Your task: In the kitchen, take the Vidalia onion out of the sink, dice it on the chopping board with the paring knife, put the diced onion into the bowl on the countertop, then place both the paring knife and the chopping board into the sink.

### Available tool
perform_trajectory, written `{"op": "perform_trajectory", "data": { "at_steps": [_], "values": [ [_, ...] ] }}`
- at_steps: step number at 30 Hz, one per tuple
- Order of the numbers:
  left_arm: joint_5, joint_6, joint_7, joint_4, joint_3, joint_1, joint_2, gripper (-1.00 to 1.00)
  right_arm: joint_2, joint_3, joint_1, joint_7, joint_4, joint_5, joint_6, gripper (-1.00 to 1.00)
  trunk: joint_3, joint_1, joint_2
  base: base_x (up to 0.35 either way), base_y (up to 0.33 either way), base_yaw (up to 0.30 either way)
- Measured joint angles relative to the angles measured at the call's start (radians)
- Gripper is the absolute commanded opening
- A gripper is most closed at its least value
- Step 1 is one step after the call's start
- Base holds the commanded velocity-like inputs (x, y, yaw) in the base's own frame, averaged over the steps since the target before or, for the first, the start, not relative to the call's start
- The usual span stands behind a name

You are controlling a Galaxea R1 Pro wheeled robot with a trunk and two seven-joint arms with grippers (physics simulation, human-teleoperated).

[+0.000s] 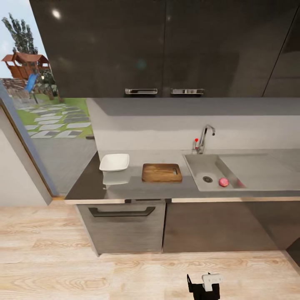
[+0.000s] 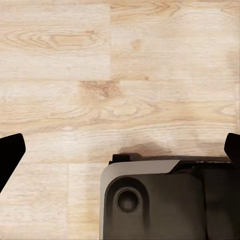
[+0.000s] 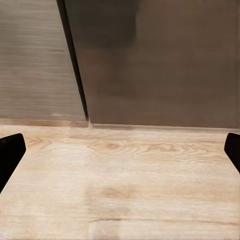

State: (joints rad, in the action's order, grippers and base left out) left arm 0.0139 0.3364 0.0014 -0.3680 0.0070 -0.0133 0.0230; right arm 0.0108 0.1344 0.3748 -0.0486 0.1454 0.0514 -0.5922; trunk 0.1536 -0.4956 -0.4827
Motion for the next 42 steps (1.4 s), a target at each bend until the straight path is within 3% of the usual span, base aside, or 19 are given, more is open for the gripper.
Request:
{"op": "perform_trajectory", "data": {
  "at_steps": [12,36,42],
  "values": [
    [0.0,0.0,0.0,0.0,0.0,0.0,0.0,1.0,0.0,0.001,0.0,0.0,0.0,0.0,0.0,1.0,-0.038,0.046,0.084,0.0,0.0,0.0],
    [0.0,0.0,0.0,-0.003,-0.001,0.0,0.0,1.0,0.001,0.001,0.0,0.0,-0.001,0.0,-0.003,1.0,-0.038,0.046,0.085,0.0,0.0,0.0],
    [-0.001,0.0,0.0,-0.003,-0.001,0.0,0.0,1.0,0.004,0.001,0.0,0.0,-0.022,0.0,-0.052,1.0,-0.038,0.046,0.085,0.0,0.0,0.0]
  ]
}}
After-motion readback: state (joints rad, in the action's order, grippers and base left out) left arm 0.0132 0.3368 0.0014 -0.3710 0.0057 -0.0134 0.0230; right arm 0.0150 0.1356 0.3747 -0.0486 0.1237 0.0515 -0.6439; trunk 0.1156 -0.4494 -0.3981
